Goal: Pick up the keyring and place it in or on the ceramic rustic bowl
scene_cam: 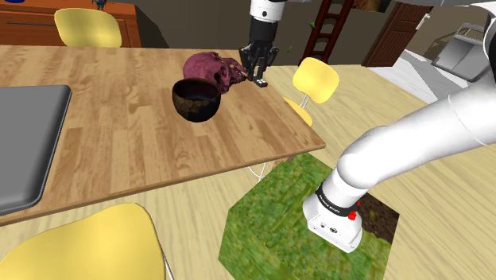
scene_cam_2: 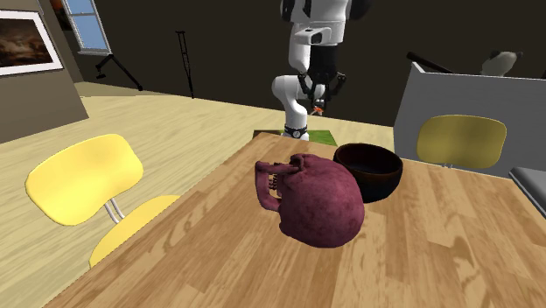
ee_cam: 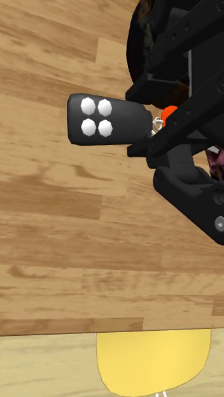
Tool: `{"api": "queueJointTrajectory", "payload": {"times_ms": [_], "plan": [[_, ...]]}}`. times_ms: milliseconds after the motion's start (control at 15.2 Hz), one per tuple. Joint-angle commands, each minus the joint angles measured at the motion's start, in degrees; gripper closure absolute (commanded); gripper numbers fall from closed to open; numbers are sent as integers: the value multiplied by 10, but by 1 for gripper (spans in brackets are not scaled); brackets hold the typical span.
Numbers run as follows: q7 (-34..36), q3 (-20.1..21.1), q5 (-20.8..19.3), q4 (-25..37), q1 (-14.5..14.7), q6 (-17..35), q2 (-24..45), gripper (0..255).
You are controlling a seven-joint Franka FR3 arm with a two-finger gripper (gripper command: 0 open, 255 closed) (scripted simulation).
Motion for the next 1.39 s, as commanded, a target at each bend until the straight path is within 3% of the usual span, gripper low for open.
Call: {"api": "queueJointTrajectory", "payload": {"times_ms": [0, 528, 792, 1320], "plan": [[22, 16, 2, 33, 5, 5, 37, 255], [105, 68, -19, 206, 25, -6, 199, 255], [152, 89, -46, 328, 45, -30, 300, 255], [151, 88, -46, 268, 46, 32, 301, 255]]}}
